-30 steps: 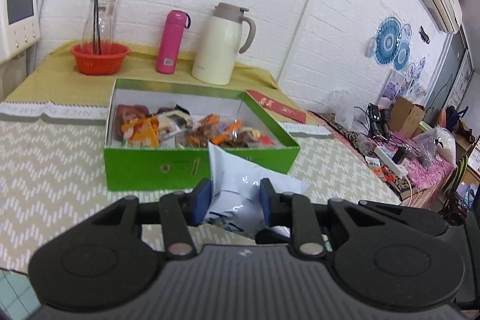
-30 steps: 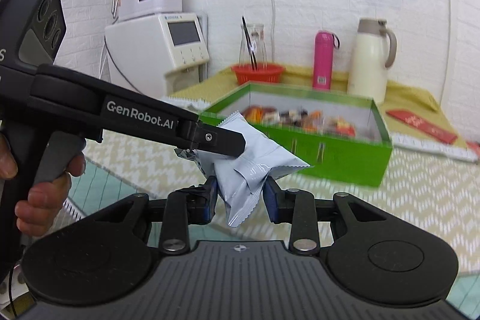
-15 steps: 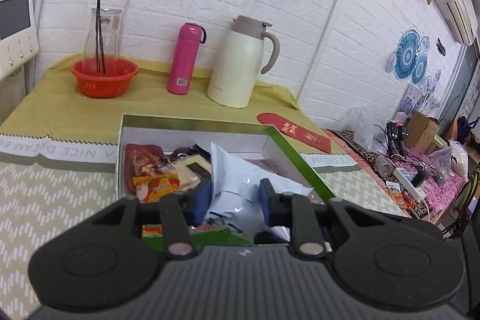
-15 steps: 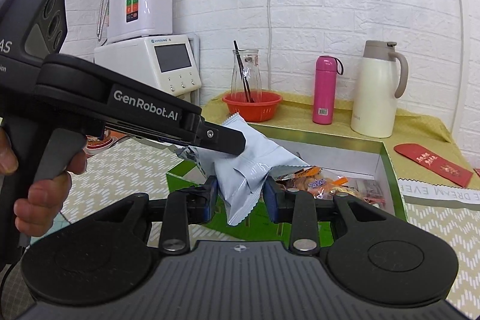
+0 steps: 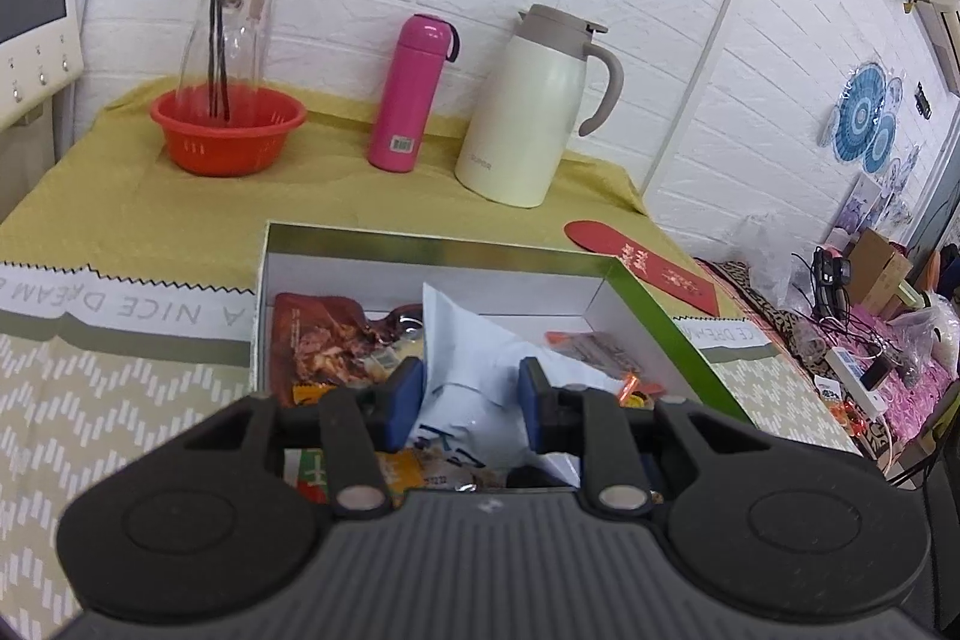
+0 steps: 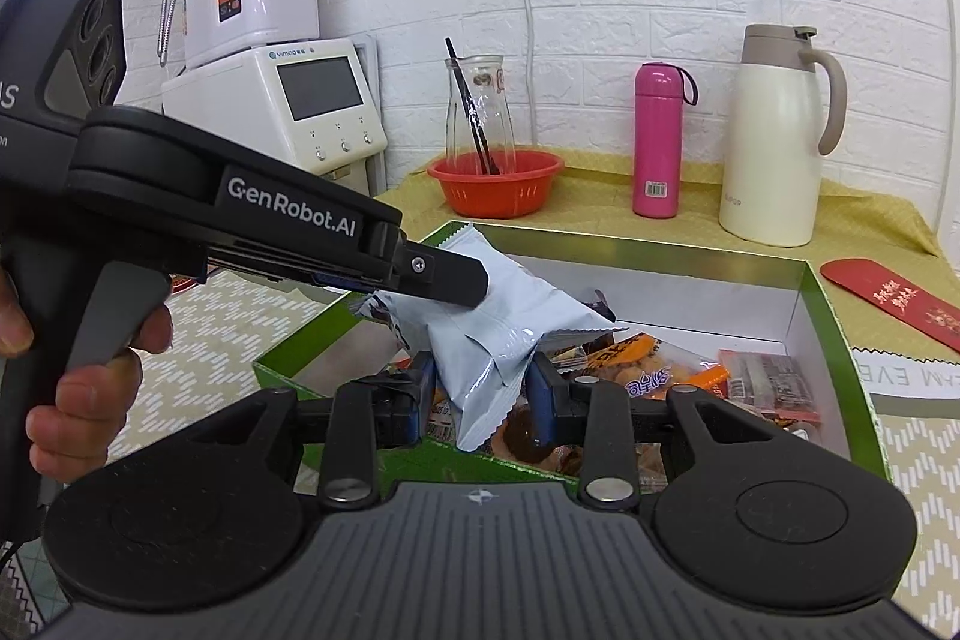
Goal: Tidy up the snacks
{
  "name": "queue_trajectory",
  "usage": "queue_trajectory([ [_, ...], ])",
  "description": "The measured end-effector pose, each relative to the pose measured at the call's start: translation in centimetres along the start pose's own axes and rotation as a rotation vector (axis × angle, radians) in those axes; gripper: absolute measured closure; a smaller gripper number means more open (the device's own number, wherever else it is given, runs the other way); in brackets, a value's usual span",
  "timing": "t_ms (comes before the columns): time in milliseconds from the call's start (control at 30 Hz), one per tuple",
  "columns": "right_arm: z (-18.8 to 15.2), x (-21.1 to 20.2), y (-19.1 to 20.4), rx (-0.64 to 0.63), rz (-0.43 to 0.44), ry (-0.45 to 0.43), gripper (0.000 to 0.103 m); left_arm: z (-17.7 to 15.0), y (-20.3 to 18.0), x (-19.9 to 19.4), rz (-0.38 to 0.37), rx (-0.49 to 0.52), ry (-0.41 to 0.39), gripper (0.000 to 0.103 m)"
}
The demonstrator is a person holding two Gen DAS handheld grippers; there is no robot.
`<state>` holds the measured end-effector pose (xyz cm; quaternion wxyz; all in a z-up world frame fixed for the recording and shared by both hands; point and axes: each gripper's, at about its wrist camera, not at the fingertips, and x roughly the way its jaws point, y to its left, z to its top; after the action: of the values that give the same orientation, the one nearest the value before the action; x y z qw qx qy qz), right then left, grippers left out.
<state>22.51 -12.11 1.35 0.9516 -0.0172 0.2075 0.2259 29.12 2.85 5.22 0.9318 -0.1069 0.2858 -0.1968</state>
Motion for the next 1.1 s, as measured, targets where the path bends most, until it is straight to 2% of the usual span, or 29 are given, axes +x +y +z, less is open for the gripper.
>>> queue_trajectory([
  [67, 0.0, 0.4, 0.0, -0.003, -0.001, -0.001, 0.044, 0.1, 0.1, 0.3, 0.009, 0.004, 0.000, 0.081],
  [133, 0.1, 1.0, -0.1, -0.010, -0.014, 0.007, 0.044, 0.1, 0.3, 0.5, 0.011, 0.002, 0.007, 0.075],
  [200, 0.2, 1.5, -0.3, -0.010, -0.020, 0.020, 0.043, 0.1, 0.4, 0.6, 0.026, 0.005, 0.000, 0.057],
  [233, 0.1, 1.7, -0.3, -0.011, -0.026, 0.025, 0.043, 0.0, 0.4, 0.5, 0.030, 0.006, -0.010, 0.054],
  [300, 0.1, 1.8, -0.4, -0.019, -0.038, 0.022, 0.043, 0.0, 0.5, 0.2, 0.039, -0.003, -0.025, 0.039],
  [333, 0.0, 1.7, -0.3, -0.024, -0.039, 0.017, 0.039, -0.1, 0.6, 0.0, 0.044, -0.014, -0.034, 0.036],
  [367, -0.1, 1.7, -0.3, -0.031, -0.043, 0.013, 0.035, -0.1, 0.6, -0.2, 0.051, -0.022, -0.042, 0.023],
  [400, -0.1, 1.6, -0.2, -0.040, -0.053, 0.007, 0.024, -0.1, 0.6, -0.5, 0.064, -0.031, -0.055, 0.014],
  [433, -0.2, 1.5, -0.1, -0.047, -0.062, -0.002, 0.003, -0.2, 0.6, -0.8, 0.082, -0.039, -0.079, 0.013],
  [467, -0.2, 1.3, 0.0, -0.051, -0.070, -0.013, 0.000, -0.2, 0.5, -1.2, 0.097, -0.037, -0.098, 0.013],
  [533, -0.3, 0.8, 0.3, -0.065, -0.090, -0.037, 0.000, -0.1, 0.1, -1.6, 0.122, -0.021, -0.110, 0.013],
  [667, -0.1, 0.0, 0.6, -0.073, -0.101, -0.025, 0.000, -0.1, -0.4, -2.4, 0.167, -0.025, -0.100, 0.013],
  [1100, 0.2, -6.4, 2.8, -0.127, -0.120, -0.056, 0.000, -1.4, -3.9, -7.5, 0.175, 0.053, -0.150, 0.013],
])
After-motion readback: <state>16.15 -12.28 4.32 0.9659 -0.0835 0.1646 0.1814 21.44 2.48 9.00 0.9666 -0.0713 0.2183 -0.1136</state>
